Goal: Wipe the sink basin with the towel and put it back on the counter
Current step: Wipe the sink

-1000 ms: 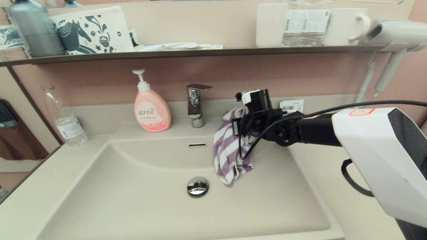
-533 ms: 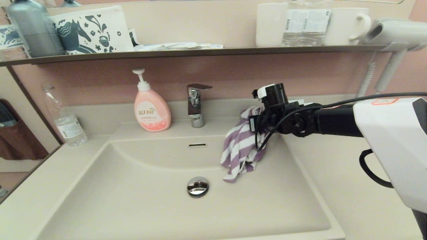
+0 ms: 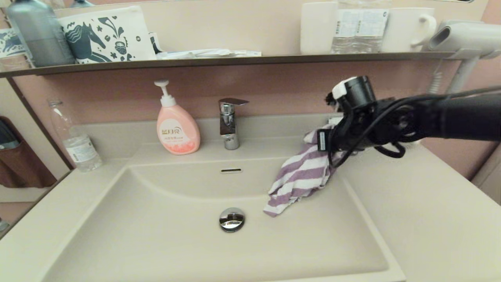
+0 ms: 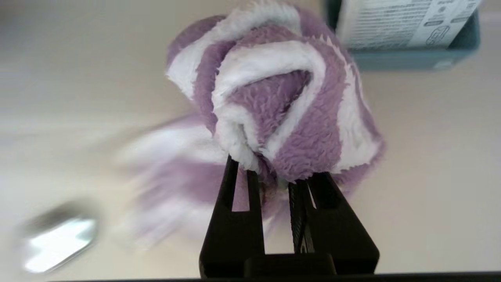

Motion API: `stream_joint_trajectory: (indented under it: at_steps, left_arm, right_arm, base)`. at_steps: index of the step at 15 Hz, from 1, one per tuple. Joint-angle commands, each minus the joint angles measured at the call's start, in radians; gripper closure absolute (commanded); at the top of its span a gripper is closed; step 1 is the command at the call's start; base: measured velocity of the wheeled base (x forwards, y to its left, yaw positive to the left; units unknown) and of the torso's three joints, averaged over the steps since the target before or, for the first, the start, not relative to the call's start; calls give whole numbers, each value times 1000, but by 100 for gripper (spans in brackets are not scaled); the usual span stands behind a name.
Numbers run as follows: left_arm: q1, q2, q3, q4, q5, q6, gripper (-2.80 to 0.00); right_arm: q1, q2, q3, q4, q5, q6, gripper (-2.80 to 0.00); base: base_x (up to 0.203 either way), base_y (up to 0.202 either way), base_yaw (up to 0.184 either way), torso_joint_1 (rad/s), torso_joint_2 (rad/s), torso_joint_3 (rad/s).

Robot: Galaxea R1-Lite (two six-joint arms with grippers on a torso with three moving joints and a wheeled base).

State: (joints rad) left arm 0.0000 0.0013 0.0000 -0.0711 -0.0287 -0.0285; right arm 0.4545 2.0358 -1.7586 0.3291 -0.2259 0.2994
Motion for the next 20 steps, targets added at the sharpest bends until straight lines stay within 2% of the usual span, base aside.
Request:
stream_joint_trajectory:
  at_steps: [1,3,7,11,14,19,20]
  left_arm:
    - [0,0,0,-1,0,-1,0]
    - [0,0,0,-1,0,-1,0]
    - [0,0,0,-1,0,-1,0]
    - [0,0,0,-1,0,-1,0]
    - [0,0,0,-1,0,-1,0]
    - [0,0,0,-1,0,-1,0]
    - [0,0,0,-1,0,-1,0]
  right_arm:
    - [10,-202,17,49,65,53,0]
    - [10,-352,26,158,149,118,0]
    - [0,-559,56,403,218,203,0]
    - [-6,-659,62,449,251,243,0]
    - [-108,-677,61,448,250,250,0]
    - [-381,-632,47,448,256,247,0]
    - [-389,-623,57,476,259,242,0]
  base:
    - [0,0,0,0,0,0]
    - [0,0,0,0,0,0]
    - [0,0,0,0,0,0]
    - [0,0,0,0,0,0]
    - [0,0,0,0,0,0]
    - [0,0,0,0,0,0]
    - [0,0,0,0,0,0]
